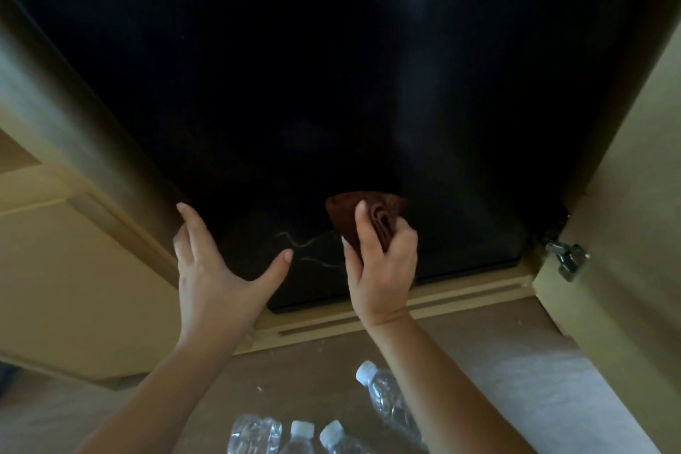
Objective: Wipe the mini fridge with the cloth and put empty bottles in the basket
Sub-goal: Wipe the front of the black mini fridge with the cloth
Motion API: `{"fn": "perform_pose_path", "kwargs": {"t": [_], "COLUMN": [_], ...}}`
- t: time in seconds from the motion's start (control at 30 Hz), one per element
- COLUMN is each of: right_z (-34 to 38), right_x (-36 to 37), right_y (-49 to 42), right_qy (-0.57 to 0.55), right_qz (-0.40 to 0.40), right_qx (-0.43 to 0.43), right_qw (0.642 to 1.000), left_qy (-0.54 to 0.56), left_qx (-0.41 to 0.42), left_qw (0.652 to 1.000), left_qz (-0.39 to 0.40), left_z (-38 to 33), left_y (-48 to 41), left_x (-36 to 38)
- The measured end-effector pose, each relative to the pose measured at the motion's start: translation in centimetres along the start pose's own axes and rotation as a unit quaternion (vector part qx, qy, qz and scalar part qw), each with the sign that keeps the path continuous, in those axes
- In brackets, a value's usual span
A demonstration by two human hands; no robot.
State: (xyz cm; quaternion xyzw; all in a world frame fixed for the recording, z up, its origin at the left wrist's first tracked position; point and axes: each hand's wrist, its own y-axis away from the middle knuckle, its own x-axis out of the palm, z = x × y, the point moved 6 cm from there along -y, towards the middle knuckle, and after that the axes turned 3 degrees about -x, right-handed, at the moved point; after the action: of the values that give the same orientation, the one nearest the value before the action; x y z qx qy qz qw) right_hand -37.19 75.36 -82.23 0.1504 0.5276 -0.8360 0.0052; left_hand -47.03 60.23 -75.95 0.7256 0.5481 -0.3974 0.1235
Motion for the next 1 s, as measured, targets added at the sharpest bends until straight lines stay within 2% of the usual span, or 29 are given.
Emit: {"fn": "perform_pose_path", "kwargs": {"t": [0.1,0.17,0.23,0.3,0.43,0.57,0.67,1.0], "right_z": [-0.6,-2.2,-5.2,-8.9,-13.1,-10.8,-8.7,1.7], "right_x": [-1.5,-3.2,-5.2,-7.2,-8.4,-6.4,-5.1,1.6], "right_y": [-0.7,-1.5,-2.7,-3.9,-4.6,-3.8,-2.9,2.6], "right_qy": [-0.026,-0.060,-0.070,-0.032,0.039,0.025,0.030,-0.009], "right_qz": [0.034,0.040,0.010,-0.034,-0.083,-0.131,-0.139,-0.060], "right_qx": [-0.031,-0.003,0.057,0.099,0.148,0.177,0.165,0.121], "right_qw": [0.999,0.997,0.996,0.994,0.985,0.975,0.976,0.991], "left_qy": [-0.010,-0.019,-0.022,-0.025,-0.031,-0.036,-0.038,0.004], "left_qx": [0.008,0.006,0.003,0.002,0.011,0.038,0.056,0.116], "left_qw": [1.000,1.000,1.000,1.000,0.999,0.998,0.997,0.991], "left_qz": [0.002,0.008,0.007,0.001,0.003,0.028,0.045,0.071], "left_z": [0.3,0.6,0.8,0.8,0.9,1.0,1.1,2.5], "left_y": [-0.1,-0.1,-0.2,-0.3,-0.4,-0.3,-0.4,-1.2], "left_x": [-0.2,0.0,0.2,0.3,0.3,0.0,-0.4,-0.9]}}
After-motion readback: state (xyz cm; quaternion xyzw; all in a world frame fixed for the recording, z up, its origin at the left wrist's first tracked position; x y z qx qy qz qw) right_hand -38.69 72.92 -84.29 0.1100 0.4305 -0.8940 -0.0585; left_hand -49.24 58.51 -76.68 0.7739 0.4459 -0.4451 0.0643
